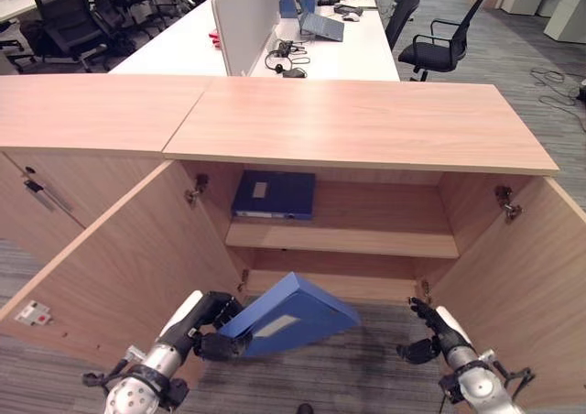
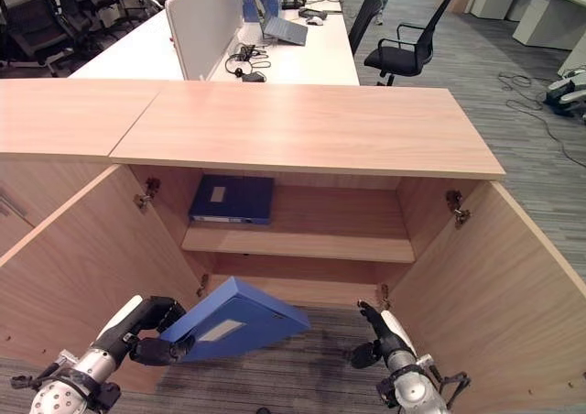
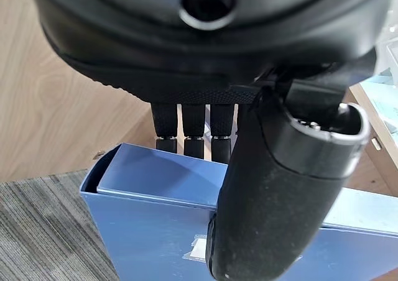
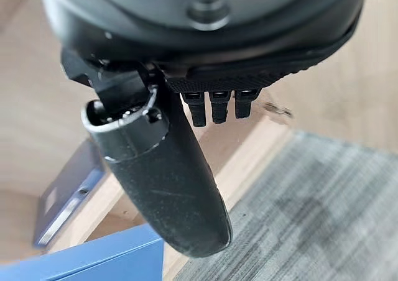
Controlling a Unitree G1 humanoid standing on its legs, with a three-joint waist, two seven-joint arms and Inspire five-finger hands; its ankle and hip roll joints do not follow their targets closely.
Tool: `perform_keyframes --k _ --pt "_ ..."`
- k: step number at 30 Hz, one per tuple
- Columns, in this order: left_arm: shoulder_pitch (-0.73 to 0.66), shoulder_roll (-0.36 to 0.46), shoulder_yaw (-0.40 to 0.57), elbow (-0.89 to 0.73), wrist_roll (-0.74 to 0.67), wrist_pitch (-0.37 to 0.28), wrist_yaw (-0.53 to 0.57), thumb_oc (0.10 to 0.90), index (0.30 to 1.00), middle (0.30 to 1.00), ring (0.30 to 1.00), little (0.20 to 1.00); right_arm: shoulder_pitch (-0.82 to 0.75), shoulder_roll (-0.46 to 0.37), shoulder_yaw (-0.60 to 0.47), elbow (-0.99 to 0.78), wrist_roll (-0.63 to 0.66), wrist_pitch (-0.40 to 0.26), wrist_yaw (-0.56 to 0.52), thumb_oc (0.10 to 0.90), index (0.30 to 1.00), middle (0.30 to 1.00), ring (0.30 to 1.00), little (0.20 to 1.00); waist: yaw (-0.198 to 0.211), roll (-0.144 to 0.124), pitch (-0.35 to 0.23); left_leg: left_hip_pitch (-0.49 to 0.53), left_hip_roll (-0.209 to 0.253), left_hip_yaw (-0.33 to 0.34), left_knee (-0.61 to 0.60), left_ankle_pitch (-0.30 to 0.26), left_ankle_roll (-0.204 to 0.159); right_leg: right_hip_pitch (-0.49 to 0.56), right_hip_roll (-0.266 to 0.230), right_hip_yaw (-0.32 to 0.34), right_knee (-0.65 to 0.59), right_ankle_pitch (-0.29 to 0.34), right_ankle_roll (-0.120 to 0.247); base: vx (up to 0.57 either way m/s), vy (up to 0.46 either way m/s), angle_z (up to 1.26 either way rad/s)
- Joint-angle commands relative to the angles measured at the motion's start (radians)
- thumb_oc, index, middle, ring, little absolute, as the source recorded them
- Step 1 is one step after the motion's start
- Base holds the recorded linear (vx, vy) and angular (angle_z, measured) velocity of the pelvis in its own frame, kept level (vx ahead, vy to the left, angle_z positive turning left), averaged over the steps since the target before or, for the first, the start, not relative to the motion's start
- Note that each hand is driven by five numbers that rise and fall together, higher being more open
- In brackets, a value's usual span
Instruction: Put the empty folder in the office cabinet
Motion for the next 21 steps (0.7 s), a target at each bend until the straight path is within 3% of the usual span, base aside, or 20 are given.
perform_keyframes --k 1,14,21 --pt "-0.119 0.026 0.058 -0.116 -0.004 -0.116 0.053 0.400 0.300 0.300 0.300 0.300 -0.118 -0.043 0.050 -0.093 -0.010 -0.100 0.008 0.800 0.900 0.900 0.900 0.900 0.008 -0.045 -0.025 0.003 0.012 -0.041 -0.007 -0.130 -0.031 -0.039 -0.120 -0.056 0.055 0.037 0.091 0.00 0.000 0.00" --pt "-0.216 0.093 -0.040 -0.151 -0.043 -0.147 0.036 0.400 0.300 0.300 0.300 0.300 -0.281 -0.089 0.248 -0.151 -0.073 -0.146 0.071 0.800 0.900 0.900 0.900 0.900 0.025 -0.046 -0.031 0.010 0.015 -0.043 -0.007 -0.128 -0.040 -0.025 -0.122 -0.068 0.045 0.035 0.090 0.00 0.000 0.00" --pt "-0.282 0.138 -0.109 -0.182 -0.135 -0.155 0.000 0.400 0.300 0.300 0.300 0.300 -0.360 -0.097 0.291 -0.171 -0.089 -0.151 0.060 0.800 0.900 0.900 0.900 0.900 0.031 -0.045 -0.041 0.011 0.014 -0.046 -0.007 -0.125 -0.041 -0.023 -0.124 -0.071 0.045 0.036 0.091 0.00 -0.003 0.01"
